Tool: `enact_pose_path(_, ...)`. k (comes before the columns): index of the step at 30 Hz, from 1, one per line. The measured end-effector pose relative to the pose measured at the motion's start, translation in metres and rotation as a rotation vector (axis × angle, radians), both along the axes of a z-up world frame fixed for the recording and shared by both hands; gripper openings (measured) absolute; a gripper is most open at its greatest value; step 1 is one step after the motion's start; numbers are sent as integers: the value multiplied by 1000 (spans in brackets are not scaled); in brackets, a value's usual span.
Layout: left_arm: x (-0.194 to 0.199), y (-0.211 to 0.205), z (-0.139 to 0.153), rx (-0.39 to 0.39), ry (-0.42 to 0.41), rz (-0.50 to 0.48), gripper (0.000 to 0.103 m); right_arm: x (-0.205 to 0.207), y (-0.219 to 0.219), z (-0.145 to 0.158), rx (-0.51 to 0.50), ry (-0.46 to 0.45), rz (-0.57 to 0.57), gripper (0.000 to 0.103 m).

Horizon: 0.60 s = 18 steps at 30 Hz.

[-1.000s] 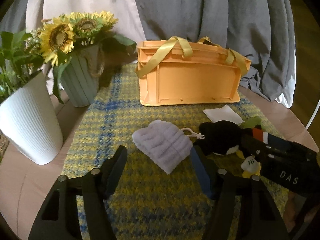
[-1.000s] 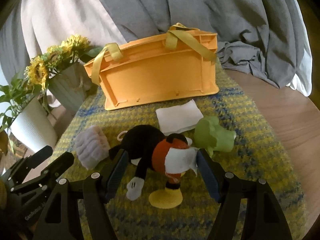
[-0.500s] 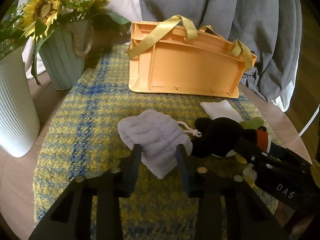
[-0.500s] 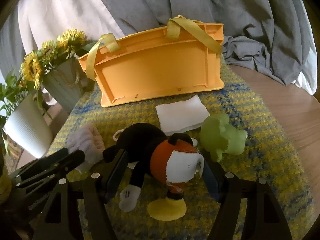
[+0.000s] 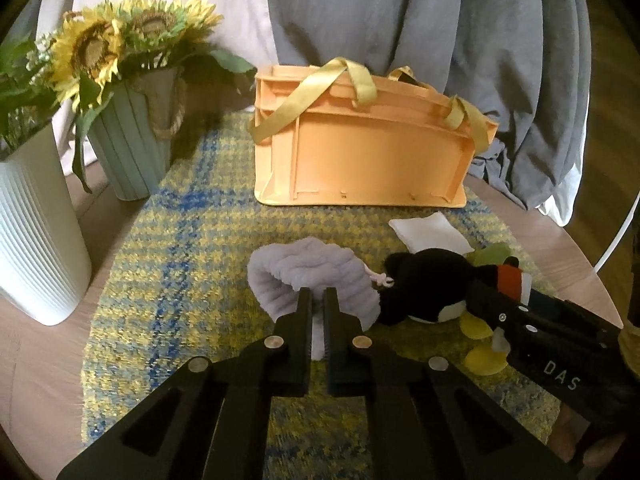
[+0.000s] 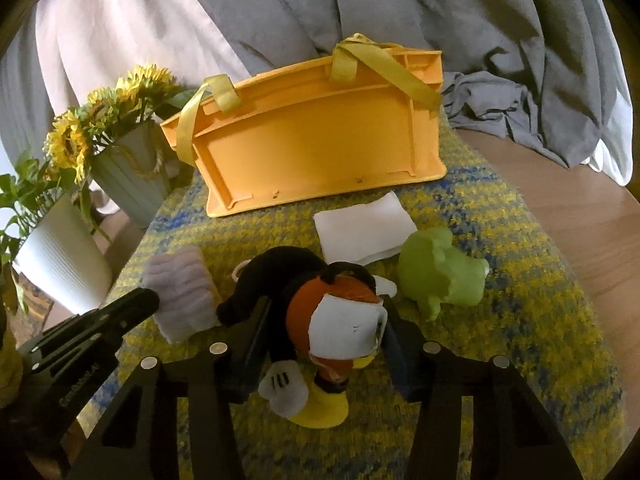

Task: Organize soft objects
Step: 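Grasp the white fluffy towel with the left tool while the right tool grasps the Mickey plush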

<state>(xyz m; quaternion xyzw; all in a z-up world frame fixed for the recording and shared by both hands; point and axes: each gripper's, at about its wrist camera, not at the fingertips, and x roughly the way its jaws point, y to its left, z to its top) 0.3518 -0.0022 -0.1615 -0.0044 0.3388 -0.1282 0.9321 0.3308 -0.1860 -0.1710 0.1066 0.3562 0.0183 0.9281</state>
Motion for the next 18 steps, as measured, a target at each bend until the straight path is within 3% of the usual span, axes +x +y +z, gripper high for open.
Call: enact_pose_path(18, -39, -2, 40, -1, -112, 26, 2, -27, -8, 43, -29, -83, -21, 52)
